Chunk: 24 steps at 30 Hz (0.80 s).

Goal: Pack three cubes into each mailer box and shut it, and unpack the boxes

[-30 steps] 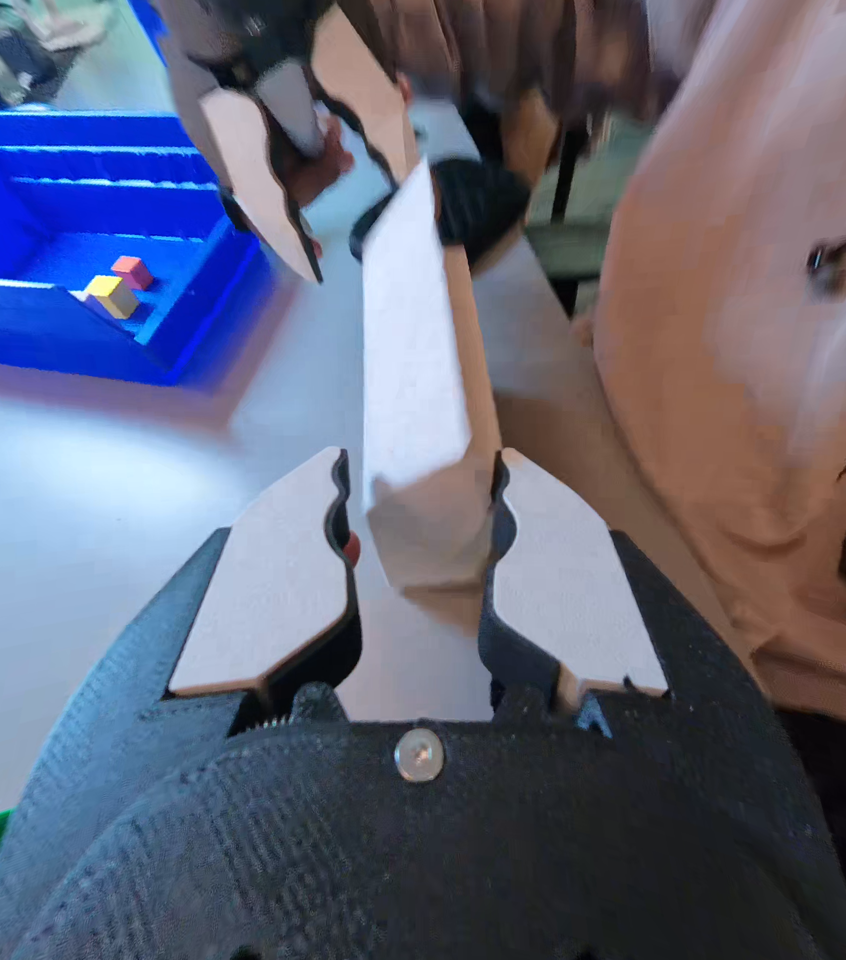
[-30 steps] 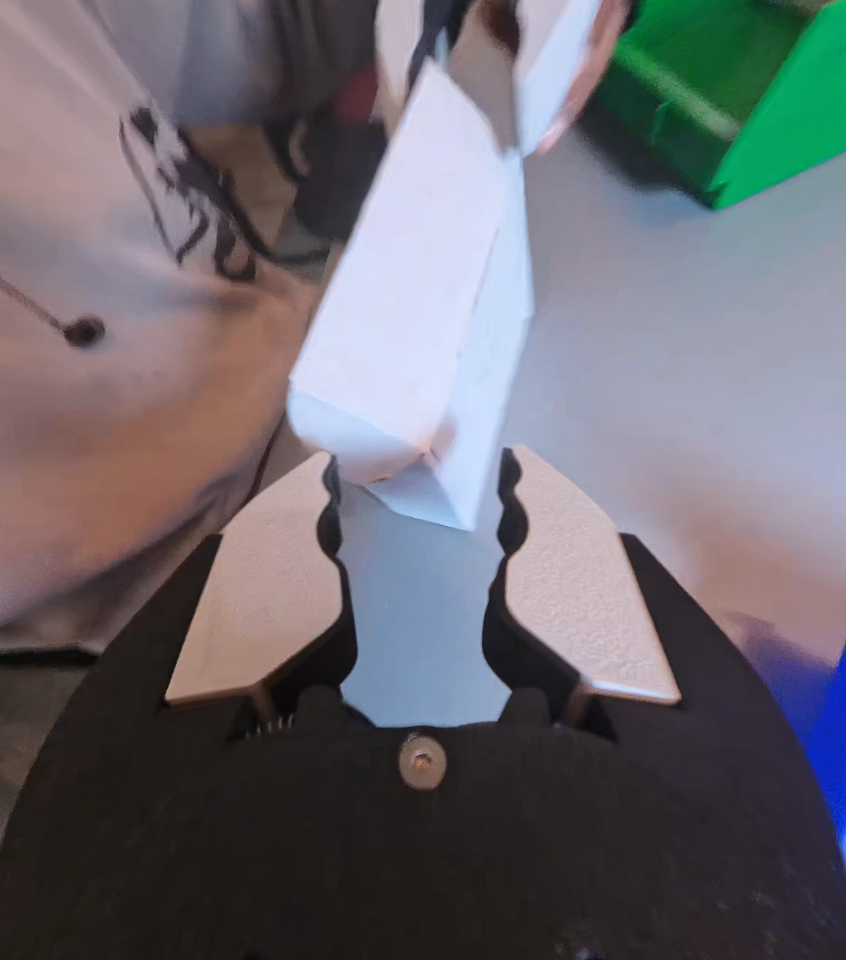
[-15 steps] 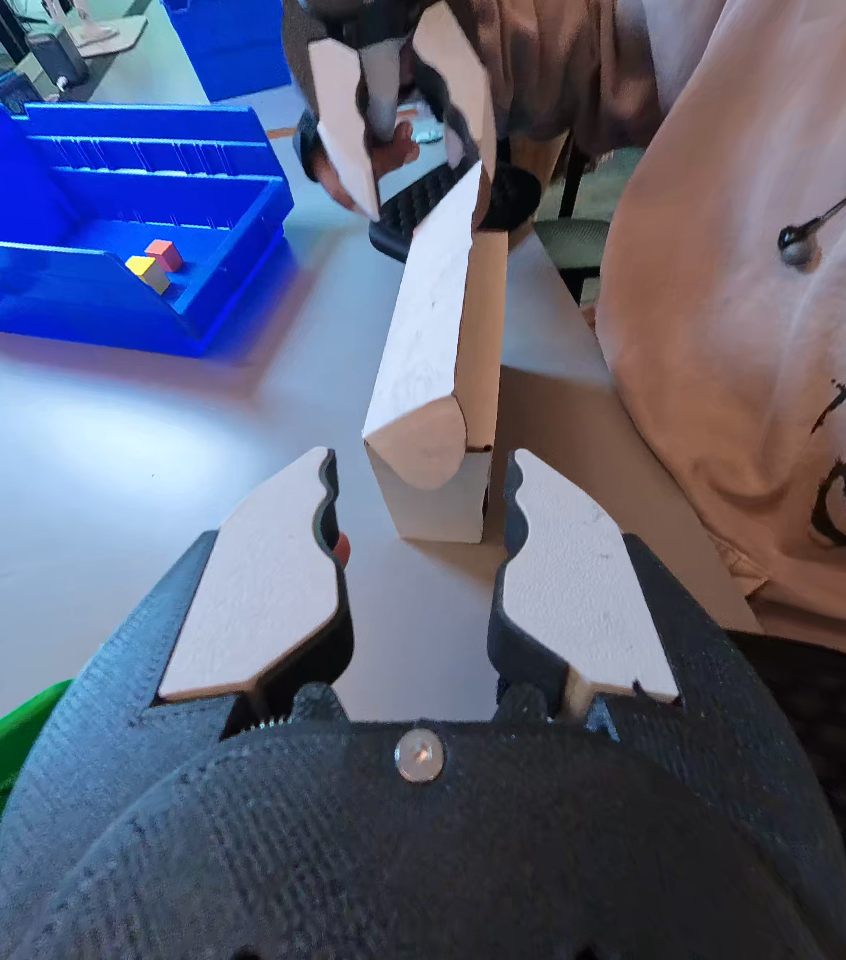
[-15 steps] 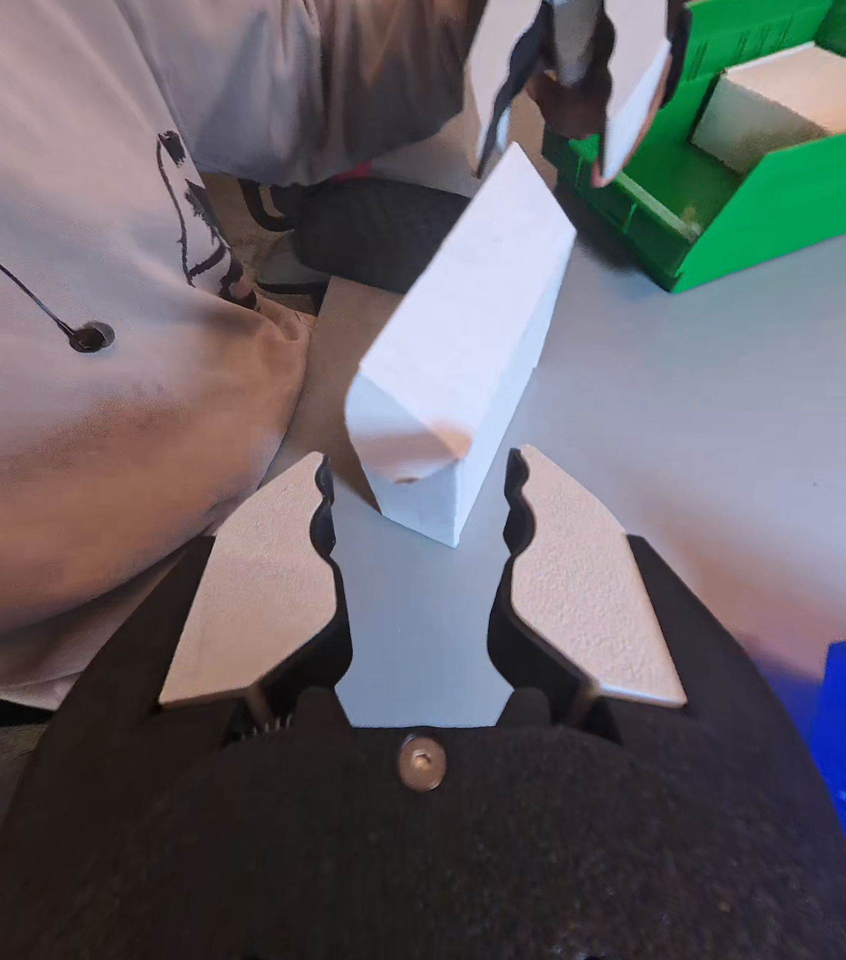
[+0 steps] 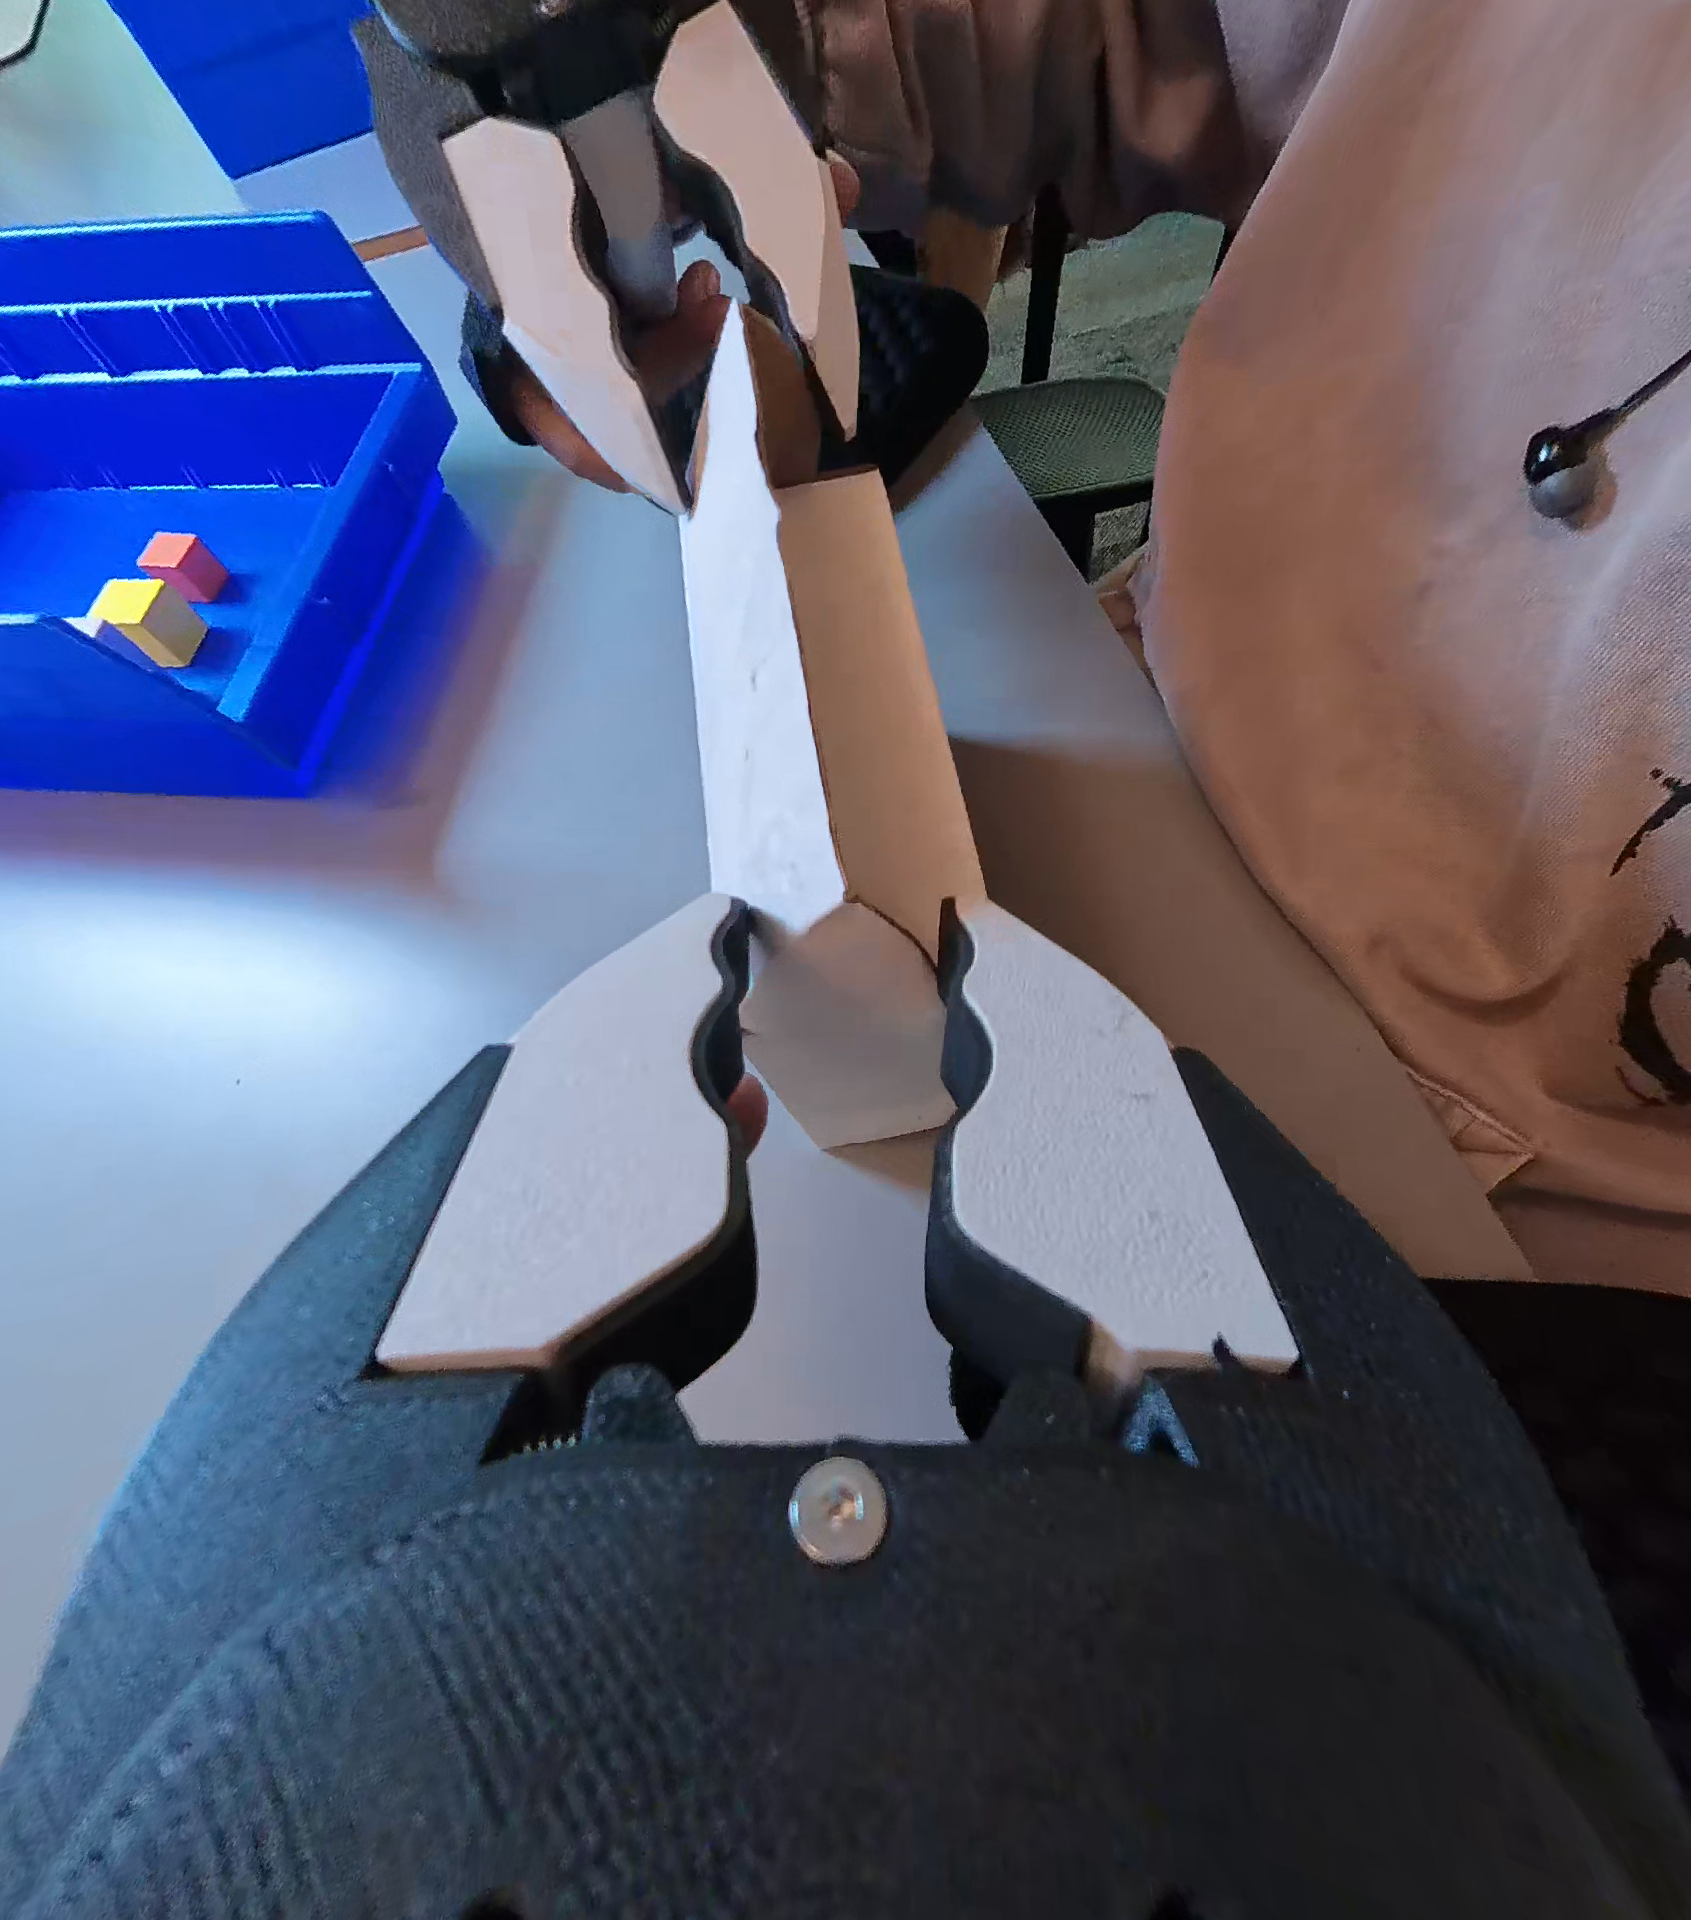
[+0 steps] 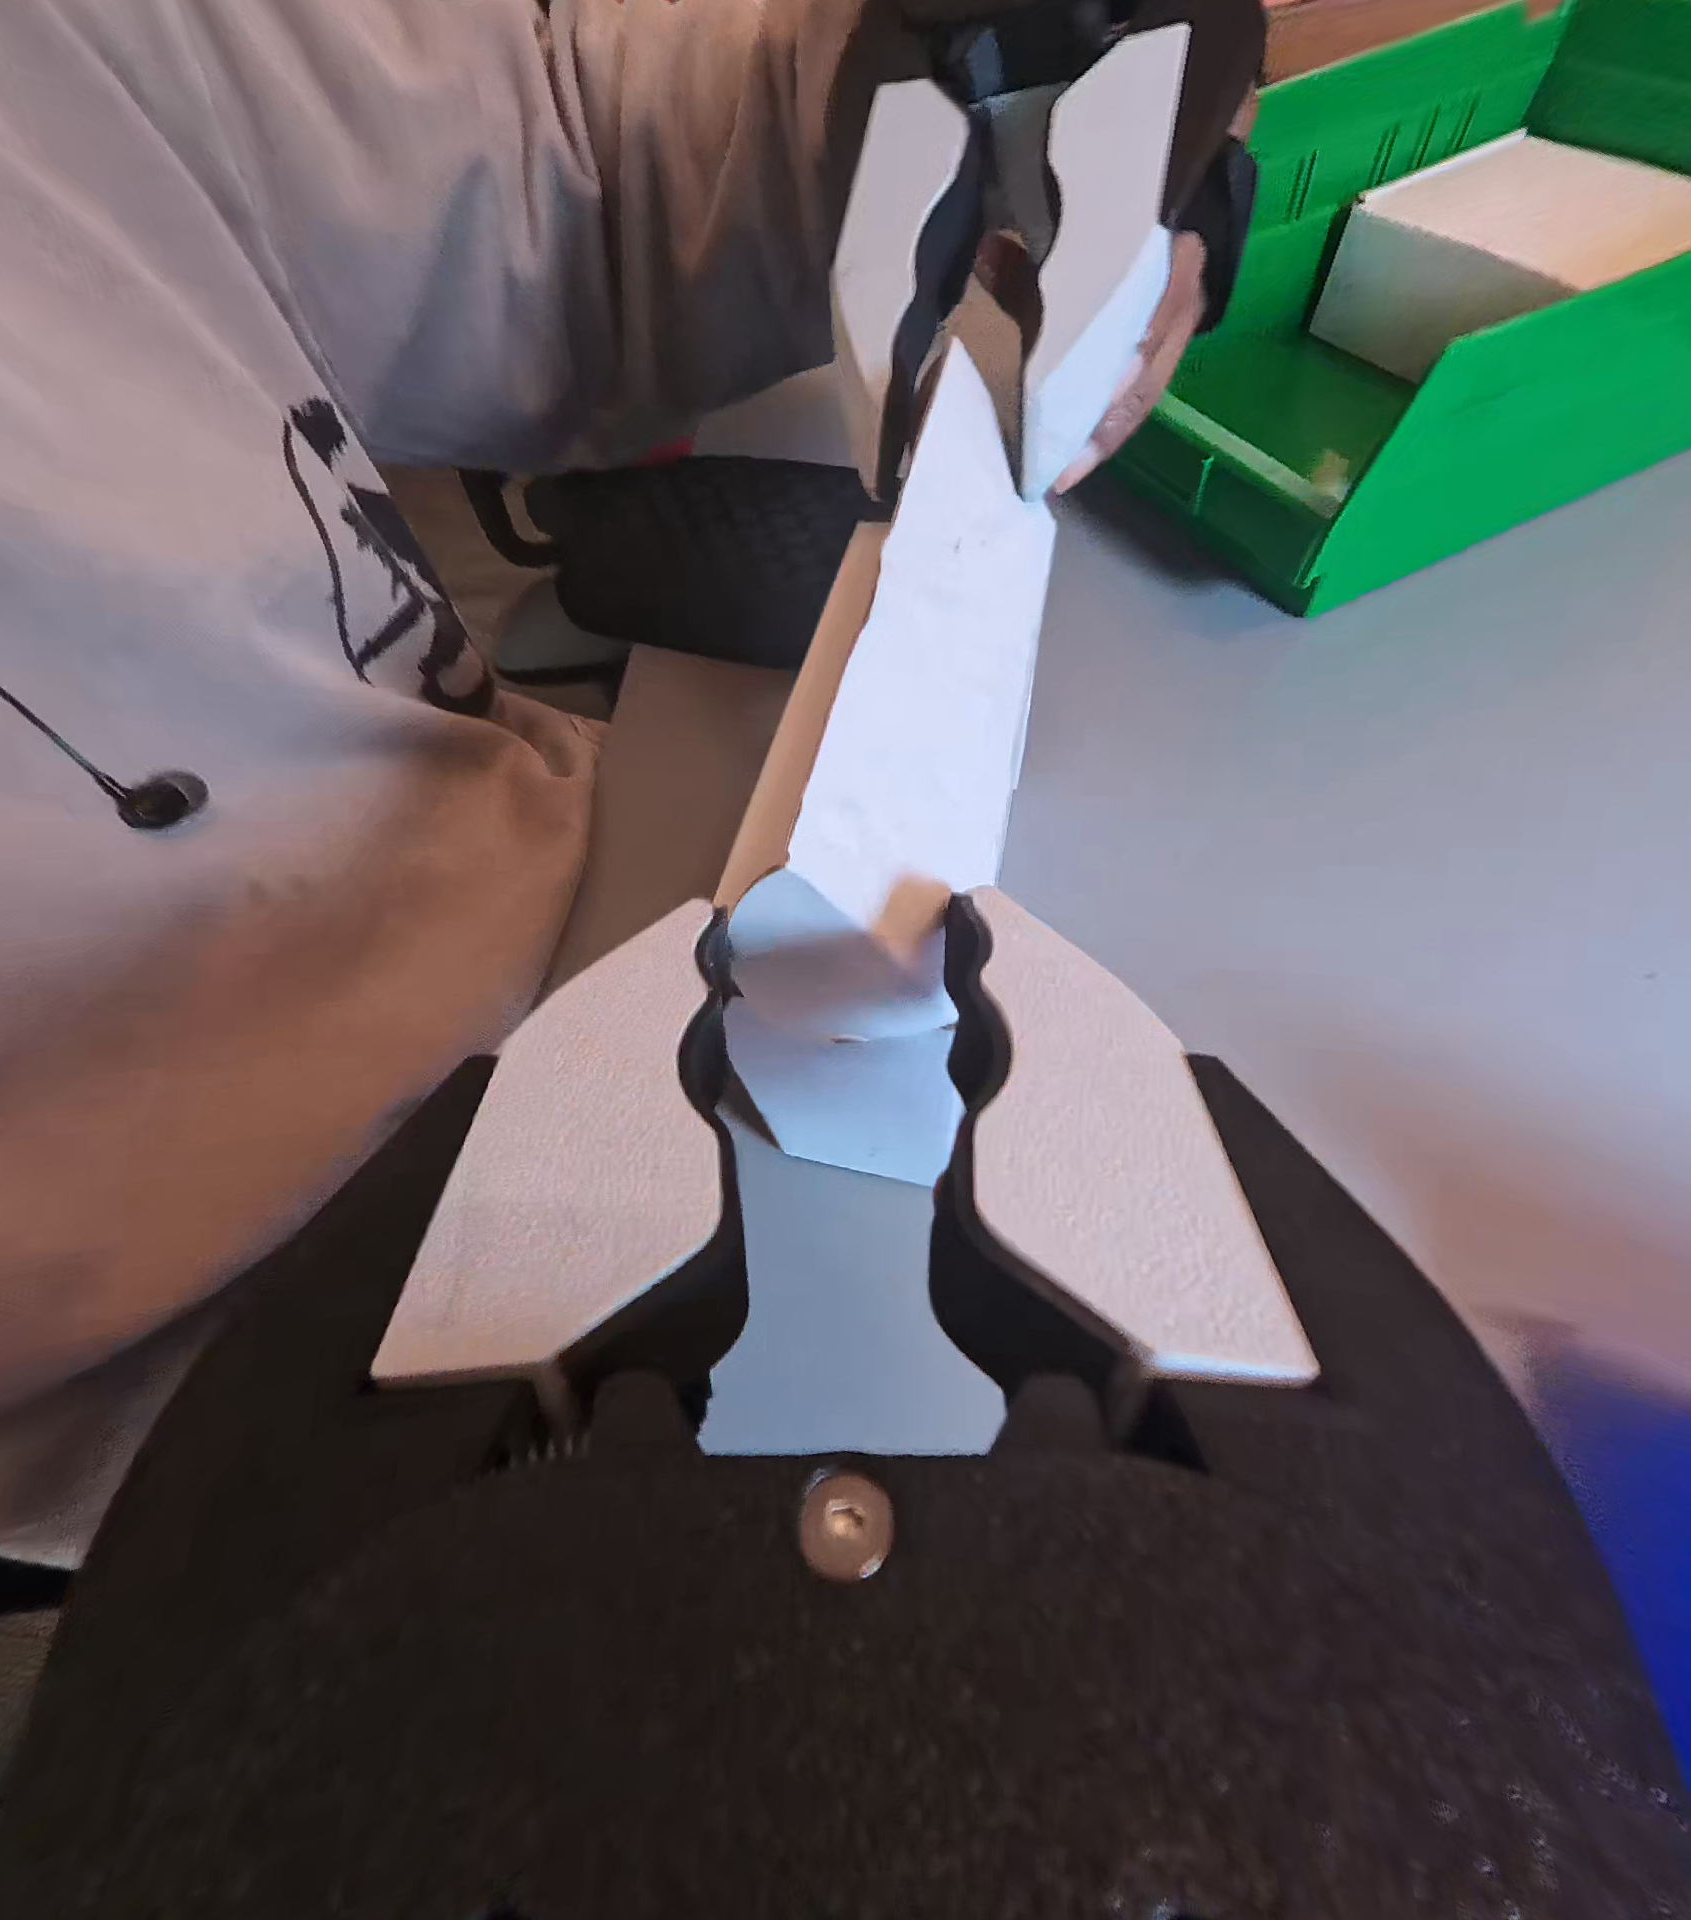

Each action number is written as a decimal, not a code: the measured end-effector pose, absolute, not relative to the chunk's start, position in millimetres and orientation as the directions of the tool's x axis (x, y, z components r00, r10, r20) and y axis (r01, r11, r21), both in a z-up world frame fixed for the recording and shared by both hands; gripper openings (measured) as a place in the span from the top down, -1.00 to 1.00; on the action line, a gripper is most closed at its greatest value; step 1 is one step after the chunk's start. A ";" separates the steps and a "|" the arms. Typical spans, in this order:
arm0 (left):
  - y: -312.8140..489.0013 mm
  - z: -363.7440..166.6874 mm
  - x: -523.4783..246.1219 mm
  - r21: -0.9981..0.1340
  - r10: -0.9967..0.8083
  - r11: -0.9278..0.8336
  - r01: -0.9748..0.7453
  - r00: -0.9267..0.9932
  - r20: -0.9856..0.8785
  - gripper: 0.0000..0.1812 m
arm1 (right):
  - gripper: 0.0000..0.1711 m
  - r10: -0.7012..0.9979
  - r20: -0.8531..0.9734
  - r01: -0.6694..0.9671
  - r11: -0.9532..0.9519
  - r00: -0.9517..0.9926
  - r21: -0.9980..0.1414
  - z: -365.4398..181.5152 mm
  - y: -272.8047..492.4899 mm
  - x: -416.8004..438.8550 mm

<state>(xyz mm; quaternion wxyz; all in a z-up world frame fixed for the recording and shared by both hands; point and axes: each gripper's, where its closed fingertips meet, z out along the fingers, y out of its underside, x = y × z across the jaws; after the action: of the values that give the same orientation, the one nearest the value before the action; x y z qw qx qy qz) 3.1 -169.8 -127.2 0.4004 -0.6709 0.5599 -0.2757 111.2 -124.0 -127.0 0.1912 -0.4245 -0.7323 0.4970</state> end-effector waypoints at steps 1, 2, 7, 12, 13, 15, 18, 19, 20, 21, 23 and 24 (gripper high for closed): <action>-169.6 -126.3 3.5 -0.848 -0.971 -0.075 -0.524 0.232 -0.057 0.62 | 0.54 0.810 -0.192 0.456 0.102 -0.554 -0.884 -126.1 -122.6 110.2; -168.8 -125.5 3.4 -0.849 -0.969 -0.102 -0.518 0.246 -0.034 0.62 | 0.55 0.805 -0.235 0.477 0.067 -0.544 -0.877 -125.2 -121.7 109.4; -165.2 -121.2 2.9 -0.855 -0.933 -0.287 -0.433 0.330 0.146 0.64 | 0.56 0.786 -0.404 0.577 -0.075 -0.467 -0.813 -122.7 -119.3 106.5; -164.7 -118.1 5.9 -0.834 -0.886 -0.413 -0.367 0.374 0.274 0.64 | 0.59 0.734 -0.585 0.632 -0.278 -0.346 -0.723 -119.6 -111.6 101.4; -164.8 -118.5 6.6 -0.834 -0.888 -0.404 -0.375 0.380 0.259 0.64 | 0.58 0.738 -0.572 0.624 -0.267 -0.357 -0.734 -119.6 -111.0 102.1; -167.6 -119.1 8.9 -0.836 -0.897 -0.377 -0.398 0.381 0.223 0.64 | 0.59 0.756 -0.529 0.610 -0.220 -0.387 -0.761 -119.5 -114.1 104.0; -171.5 -119.6 11.9 -0.839 -0.901 -0.355 -0.412 0.389 0.191 0.64 | 0.59 0.783 -0.440 0.583 -0.124 -0.439 -0.803 -119.4 -120.6 108.3; -172.9 -119.7 13.2 -0.839 -0.901 -0.353 -0.413 0.391 0.187 0.64 | 0.59 0.782 -0.426 0.579 -0.105 -0.454 -0.808 -119.5 -122.7 110.2; -173.1 -119.8 13.9 -0.838 -0.898 -0.356 -0.414 0.400 0.184 0.64 | 0.58 0.777 -0.421 0.578 -0.092 -0.467 -0.811 -119.5 -124.5 112.3; -173.6 -119.8 14.9 -0.834 -0.894 -0.366 -0.413 0.406 0.191 0.64 | 0.58 0.772 -0.420 0.579 -0.084 -0.477 -0.811 -119.6 -125.7 113.9; -172.9 -119.7 16.2 -0.826 -0.883 -0.390 -0.406 0.420 0.210 0.65 | 0.57 0.755 -0.417 0.586 -0.055 -0.505 -0.809 -119.9 -128.5 118.0; -171.5 -119.8 16.2 -0.823 -0.876 -0.400 -0.404 0.432 0.214 0.65 | 0.57 0.756 -0.409 0.587 -0.040 -0.511 -0.808 -120.2 -128.2 118.6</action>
<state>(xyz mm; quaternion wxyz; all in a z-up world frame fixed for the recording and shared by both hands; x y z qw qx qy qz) 16.2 -171.5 -119.8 0.3554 -0.7678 0.4170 -0.3321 118.6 -128.2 -120.2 0.0794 -0.4880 -0.6881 0.5311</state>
